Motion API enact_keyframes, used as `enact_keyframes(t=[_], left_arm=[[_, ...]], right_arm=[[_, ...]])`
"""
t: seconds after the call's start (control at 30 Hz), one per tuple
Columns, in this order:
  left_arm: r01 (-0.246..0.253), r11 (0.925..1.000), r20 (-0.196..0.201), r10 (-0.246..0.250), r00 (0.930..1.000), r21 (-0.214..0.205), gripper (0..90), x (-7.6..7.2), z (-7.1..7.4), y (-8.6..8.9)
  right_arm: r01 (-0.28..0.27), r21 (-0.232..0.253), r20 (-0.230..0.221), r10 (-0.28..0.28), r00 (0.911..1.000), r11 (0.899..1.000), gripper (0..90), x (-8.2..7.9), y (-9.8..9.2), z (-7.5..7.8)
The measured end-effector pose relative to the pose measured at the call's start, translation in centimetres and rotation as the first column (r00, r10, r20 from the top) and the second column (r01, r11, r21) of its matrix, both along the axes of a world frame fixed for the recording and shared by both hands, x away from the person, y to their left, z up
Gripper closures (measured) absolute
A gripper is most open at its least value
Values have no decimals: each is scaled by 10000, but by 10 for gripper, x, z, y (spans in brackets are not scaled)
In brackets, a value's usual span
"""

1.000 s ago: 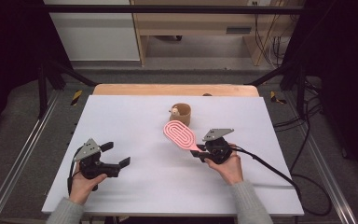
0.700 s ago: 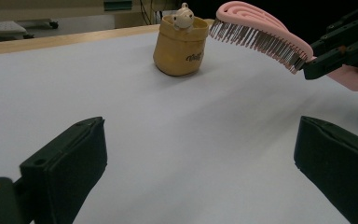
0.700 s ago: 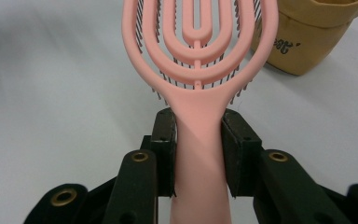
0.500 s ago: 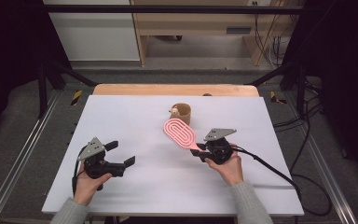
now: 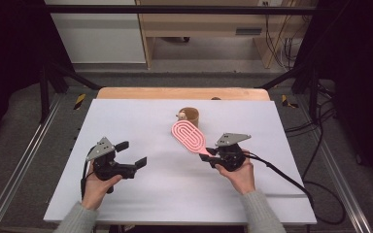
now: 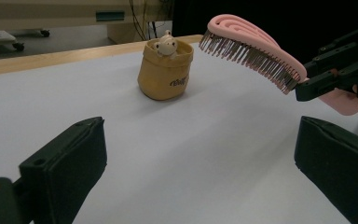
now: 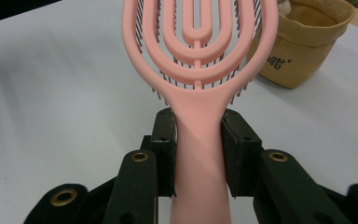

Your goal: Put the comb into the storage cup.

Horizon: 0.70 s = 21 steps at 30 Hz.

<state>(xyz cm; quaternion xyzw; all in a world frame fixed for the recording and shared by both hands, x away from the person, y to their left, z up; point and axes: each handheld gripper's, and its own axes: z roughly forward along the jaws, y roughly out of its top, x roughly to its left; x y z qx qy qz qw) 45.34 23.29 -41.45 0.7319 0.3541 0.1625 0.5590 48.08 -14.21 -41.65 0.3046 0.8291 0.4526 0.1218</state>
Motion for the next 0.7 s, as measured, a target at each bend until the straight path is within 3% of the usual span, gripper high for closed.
enact_keyframes(t=[0.7], left_arm=[[399, 9988, -141, -403, 9991, -298, 22, 4, 5, -29]], right_arm=[[-163, 394, 160, 157, 9997, 9991, 691, -11, 3, -3]])
